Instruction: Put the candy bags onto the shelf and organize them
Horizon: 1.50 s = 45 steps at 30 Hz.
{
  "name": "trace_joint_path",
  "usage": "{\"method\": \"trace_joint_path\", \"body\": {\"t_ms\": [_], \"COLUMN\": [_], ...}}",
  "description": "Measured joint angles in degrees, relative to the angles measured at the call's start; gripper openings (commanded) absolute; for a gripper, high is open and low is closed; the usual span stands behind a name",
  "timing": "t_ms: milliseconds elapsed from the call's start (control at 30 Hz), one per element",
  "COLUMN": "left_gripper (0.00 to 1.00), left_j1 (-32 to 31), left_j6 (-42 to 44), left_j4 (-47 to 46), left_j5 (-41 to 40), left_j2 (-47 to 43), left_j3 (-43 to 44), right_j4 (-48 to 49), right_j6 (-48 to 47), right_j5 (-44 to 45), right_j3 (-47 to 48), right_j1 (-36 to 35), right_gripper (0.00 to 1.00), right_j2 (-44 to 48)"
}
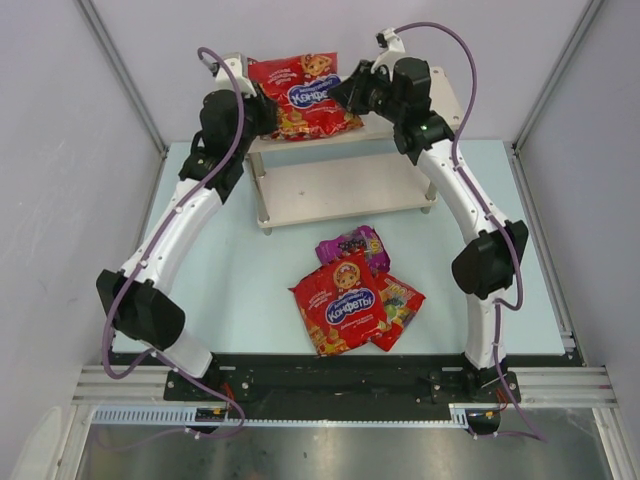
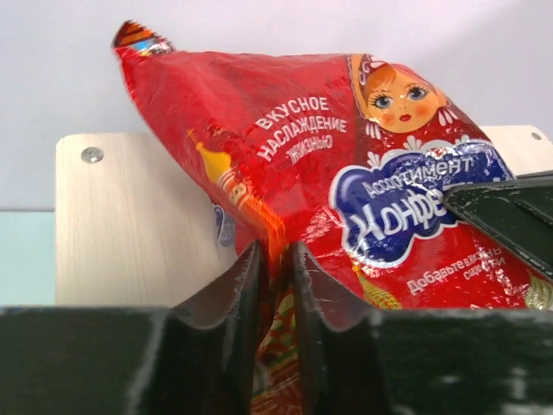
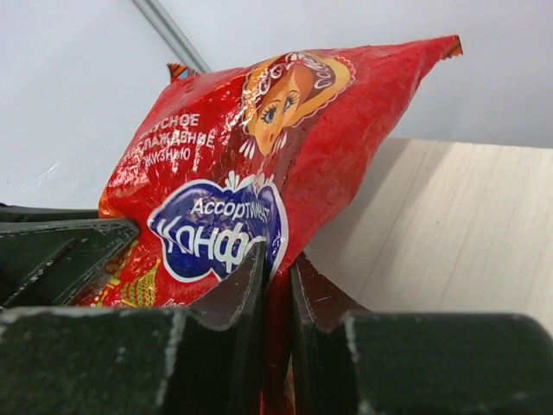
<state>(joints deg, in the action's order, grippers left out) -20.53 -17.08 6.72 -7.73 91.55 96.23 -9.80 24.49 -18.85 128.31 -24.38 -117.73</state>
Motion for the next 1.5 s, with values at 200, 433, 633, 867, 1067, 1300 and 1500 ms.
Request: {"method": "trace_joint_path", "body": {"t_ms": [200,433,633,867,1067,1300,1500], "left_gripper": [0.55,0.71,0.86,1.00,1.00,1.00,1.00], "left_j1": [1.6,3.3,4.5,4.8,4.8,4.5,-3.0], "left_j6": [-0.7,-0.8,-0.4,0.6,-1.1,-7.6,-14.0], "left_j4": [-0.9,-0.5,0.6,2.3,0.3,-1.0,1.6], "left_j5": [0.0,0.0,0.0,0.0,0.0,0.8,0.5], "left_j2": [-0.8,-1.0,-2.8,-9.2,-26.4,-42.2,-43.6], "left_j3": [-1.9,-2.0,-2.0,-1.2,-12.6,-34.6,-53.3], "right_j4": [0.7,1.4,3.0,3.8,9.6,6.9,-1.2], "right_j6": [0.2,0.1,0.3,-0.9,-2.1,-3.7,-2.0], "right_j5": [-0.3,-0.3,-1.2,-0.9,2.1,9.2,18.1], "right_j3": [-2.3,-4.5,-4.5,-10.4,-35.0,-52.8,-68.1], "right_j1": [0.4,1.6,2.9,4.5,4.7,-3.4,-14.6], "right_gripper": [0.38,0.55,0.60,0.60,0.60,0.65,0.66], "right_j2": [0.7,2.6,5.1,14.0,34.0,45.0,47.1]}}
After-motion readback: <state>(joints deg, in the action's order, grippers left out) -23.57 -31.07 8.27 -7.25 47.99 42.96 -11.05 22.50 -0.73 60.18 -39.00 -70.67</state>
